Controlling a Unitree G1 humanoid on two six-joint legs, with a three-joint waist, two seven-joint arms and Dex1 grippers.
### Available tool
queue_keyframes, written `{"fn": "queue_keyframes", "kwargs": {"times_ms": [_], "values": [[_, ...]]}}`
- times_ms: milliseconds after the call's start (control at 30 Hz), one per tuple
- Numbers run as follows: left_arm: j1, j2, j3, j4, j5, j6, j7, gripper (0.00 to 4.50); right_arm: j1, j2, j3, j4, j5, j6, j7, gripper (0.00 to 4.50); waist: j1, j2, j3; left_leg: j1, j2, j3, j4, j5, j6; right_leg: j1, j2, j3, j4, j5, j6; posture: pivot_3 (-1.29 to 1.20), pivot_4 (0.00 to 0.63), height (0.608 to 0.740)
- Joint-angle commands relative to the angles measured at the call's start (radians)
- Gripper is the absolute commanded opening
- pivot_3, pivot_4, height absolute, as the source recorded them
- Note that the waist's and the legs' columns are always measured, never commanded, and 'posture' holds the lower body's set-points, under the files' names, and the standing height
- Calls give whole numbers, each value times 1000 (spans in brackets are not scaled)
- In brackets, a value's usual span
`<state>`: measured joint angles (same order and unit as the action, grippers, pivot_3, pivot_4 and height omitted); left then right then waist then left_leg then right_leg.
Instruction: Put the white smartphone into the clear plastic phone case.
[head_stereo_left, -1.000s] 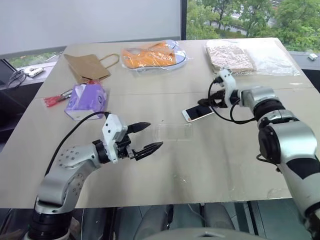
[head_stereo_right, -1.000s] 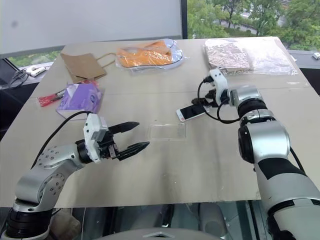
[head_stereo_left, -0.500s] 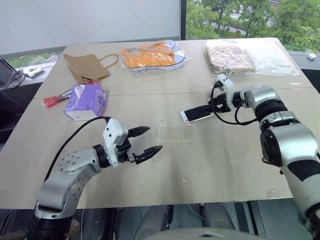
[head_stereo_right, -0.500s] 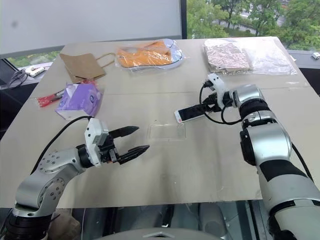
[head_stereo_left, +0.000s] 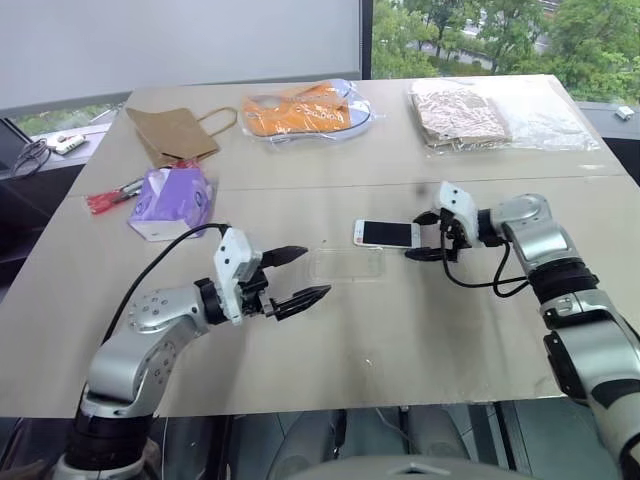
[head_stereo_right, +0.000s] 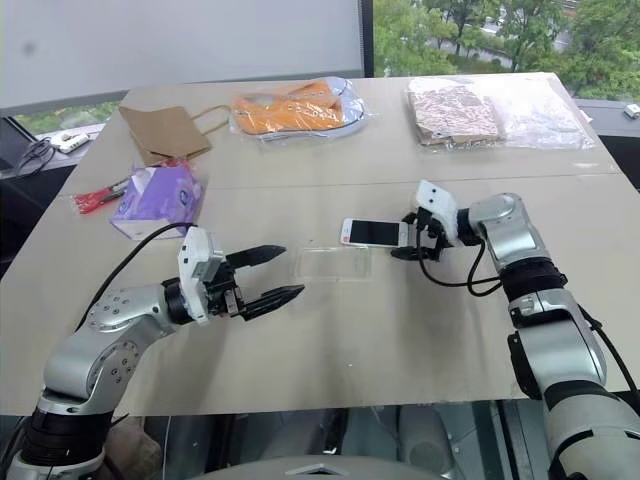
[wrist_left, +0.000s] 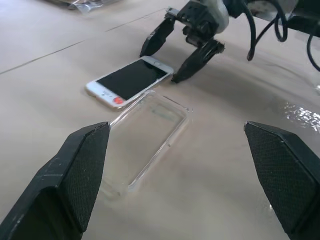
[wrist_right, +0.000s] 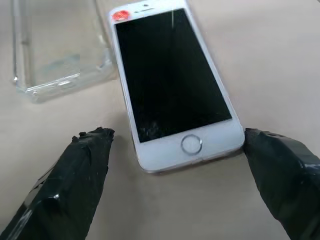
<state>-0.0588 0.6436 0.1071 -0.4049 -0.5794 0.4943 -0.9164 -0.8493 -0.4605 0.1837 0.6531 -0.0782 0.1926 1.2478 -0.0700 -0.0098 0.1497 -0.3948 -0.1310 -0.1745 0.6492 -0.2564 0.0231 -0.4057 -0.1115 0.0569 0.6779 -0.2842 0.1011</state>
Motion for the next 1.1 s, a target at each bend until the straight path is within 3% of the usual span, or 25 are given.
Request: {"fn": "queue_keyframes", "kwargs": {"times_ms": [33,133,333,500,633,767,933,1033,1100], "values": [[-14,6,2,-6,-3,-19,-9,4427,-40,37,39,68,-49,-122,-103,4500,0,0,0,0,0,0,0,0,0,0,0,0,0,0,0,0,150,740],[-16,11,3,-5,-1,-20,-13,4427,-94,71,52,185,-73,-188,-161,4500,-10,-1,0,1,2,2,0,0,0,0,2,2,0,1,-1,0,150,740],[5,16,16,-17,0,-21,-9,4427,-143,99,83,335,-74,-181,-59,4500,-9,-1,0,14,6,3,-2,0,-1,10,6,3,0,3,-4,0,150,740],[26,17,20,-26,0,-23,-5,4500,-164,103,93,404,-82,-157,5,2944,-7,-1,0,13,6,3,-2,-1,-2,10,7,3,-1,3,-4,0,150,740],[37,22,24,0,16,-39,-9,4500,-177,81,51,402,-56,-160,-20,2940,2,-1,-1,14,6,3,-2,-1,-2,10,7,3,-1,3,-4,0,150,740],[47,36,30,46,43,-64,-16,4500,-179,42,-20,263,19,-79,-11,2939,7,0,0,13,6,3,-2,-1,-2,9,7,3,-1,3,-4,0,150,740],[44,53,33,136,88,-126,-36,4500,-87,-2,-18,-206,45,174,-53,2823,9,0,1,-3,6,2,0,0,-2,-5,6,3,0,3,-4,0,150,740],[21,72,25,177,98,-150,-74,4500,-7,-38,61,-531,45,299,-17,1444,7,0,1,-6,6,2,-1,-1,-3,-8,5,0,0,3,-4,0,150,740],[11,82,22,195,102,-161,-92,4500,14,-63,107,-636,26,350,-12,492,7,0,1,-6,6,2,-1,-1,-3,-8,5,-1,0,3,-4,0,150,740]]}}
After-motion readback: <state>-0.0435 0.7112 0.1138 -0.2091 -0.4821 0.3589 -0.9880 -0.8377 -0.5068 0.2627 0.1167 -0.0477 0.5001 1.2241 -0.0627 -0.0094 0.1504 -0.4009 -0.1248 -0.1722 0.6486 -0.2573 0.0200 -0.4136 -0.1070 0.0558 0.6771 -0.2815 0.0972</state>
